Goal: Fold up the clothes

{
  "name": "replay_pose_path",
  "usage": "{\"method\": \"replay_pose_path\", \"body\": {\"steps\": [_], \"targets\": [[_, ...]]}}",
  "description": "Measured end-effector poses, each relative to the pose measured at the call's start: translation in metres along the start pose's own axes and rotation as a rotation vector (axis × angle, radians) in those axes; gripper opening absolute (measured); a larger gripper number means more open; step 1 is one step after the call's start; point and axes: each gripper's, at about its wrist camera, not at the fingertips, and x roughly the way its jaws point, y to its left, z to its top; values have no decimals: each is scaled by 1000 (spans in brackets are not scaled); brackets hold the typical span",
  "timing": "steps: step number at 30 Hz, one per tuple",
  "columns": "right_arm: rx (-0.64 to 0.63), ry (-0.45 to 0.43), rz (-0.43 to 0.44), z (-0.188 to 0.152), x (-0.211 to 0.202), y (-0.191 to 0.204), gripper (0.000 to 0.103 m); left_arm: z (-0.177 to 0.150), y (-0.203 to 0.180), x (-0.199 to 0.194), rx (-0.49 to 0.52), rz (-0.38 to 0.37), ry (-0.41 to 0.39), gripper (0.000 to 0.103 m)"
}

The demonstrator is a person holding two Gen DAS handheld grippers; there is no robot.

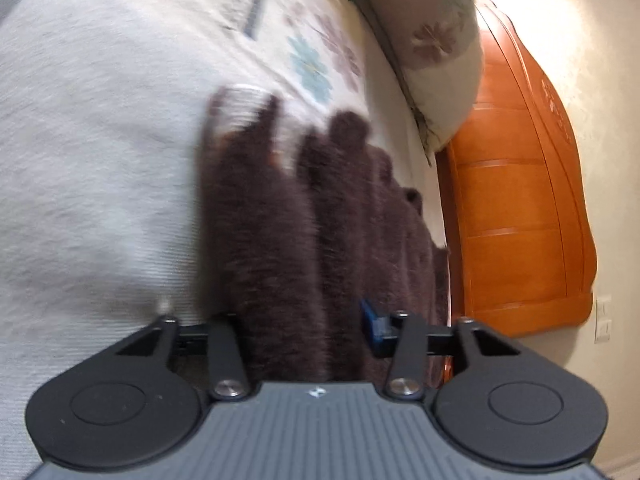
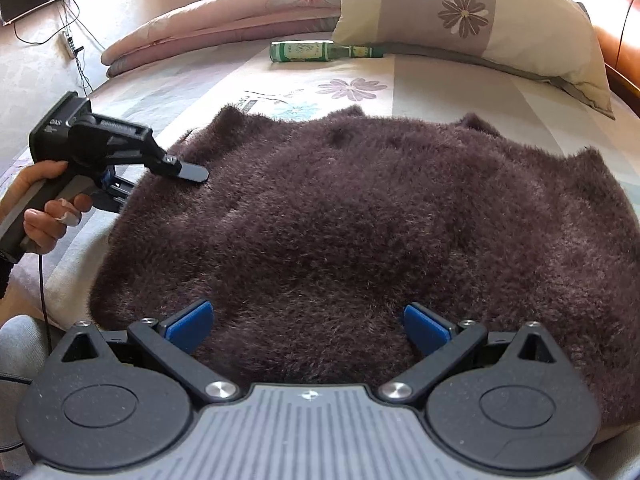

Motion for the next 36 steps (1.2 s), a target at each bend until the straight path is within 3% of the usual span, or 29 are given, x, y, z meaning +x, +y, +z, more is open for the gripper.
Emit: {"method": "replay_pose_path", "body": {"steps": [3,5,14,20,24,28,33,36], "targets": [[-1,-6,6,0,0,1,103,0,-3,1,27,27,10,54],[2,-9,10,-1,-1,0,103,0,-1,1,36,51,7,38],[118,-87,125,22,-9,-16,103,-10,11,-5,37,35,-36,36],[146,-108,166,53,11,-15,103,-12,13,-9,46,38,-49,36],[12,-80,142,60,18,4,103,-8,11,-8,44,50,-41,36],[-191,-43,155,46,19,36,103,-4,6,-6,47,65,-34,36],[-544,-16,119,15,16,93,103,1,0,-3,50,84,-25,36],[-733,-17,51,-4,19,122,103,5,-3,-2,52,95,-19,36]]}}
